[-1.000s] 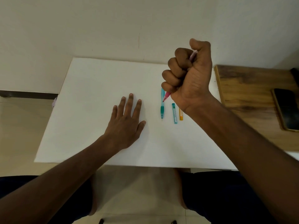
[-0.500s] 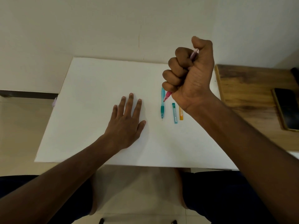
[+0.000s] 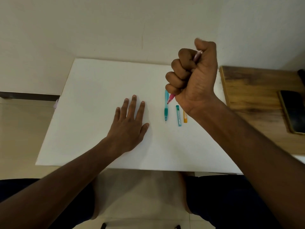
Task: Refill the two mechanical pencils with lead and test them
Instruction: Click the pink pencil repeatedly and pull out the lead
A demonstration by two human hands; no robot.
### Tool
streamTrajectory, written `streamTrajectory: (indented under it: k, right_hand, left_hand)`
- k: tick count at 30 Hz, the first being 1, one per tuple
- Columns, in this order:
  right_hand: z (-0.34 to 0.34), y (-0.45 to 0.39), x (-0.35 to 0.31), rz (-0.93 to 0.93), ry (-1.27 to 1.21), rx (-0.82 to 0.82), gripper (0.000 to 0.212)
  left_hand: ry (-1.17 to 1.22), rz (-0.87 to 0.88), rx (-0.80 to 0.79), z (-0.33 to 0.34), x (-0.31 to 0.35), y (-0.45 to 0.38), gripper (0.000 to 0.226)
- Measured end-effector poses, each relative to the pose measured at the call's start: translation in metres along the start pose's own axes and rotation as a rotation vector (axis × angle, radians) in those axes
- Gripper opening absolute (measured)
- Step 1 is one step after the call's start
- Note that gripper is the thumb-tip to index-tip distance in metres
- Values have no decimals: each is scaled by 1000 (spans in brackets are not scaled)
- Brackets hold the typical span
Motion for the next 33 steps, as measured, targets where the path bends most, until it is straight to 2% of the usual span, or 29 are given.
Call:
streamTrajectory:
  k: [6,18,22,26,30,33]
  right_hand:
    - [1,-3,-2,5,10,25,61]
    - [-1,-1,-2,15,-3,-32,50]
    - [-1,-1,-2,-2,12,-16,57]
    - [-1,0,-1,43,17,-31,51]
    - [0,-1,0,27,52,-7,59]
    - [0,-1,-1,49,34,-37,54]
  left_hand:
    - [3,-3,11,1,0,-1,81]
    - [2,-1,12,1,0,-1,80]
    - [4,0,17,3,-1,-2,81]
    - [7,0,20,4,-1,-2,81]
    - [4,-3,20,4,-1,-2,81]
    - [5,0,23,4,-1,-2,81]
Point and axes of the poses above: each hand's wrist, its own y-axis away from the middle knuckle, its own z-axis out of the palm, x = y × z, the point moved 2 cm from there along -y, towards the middle knuckle, and after that the axes turned 4 degrees about x, right-handed, at the moved point
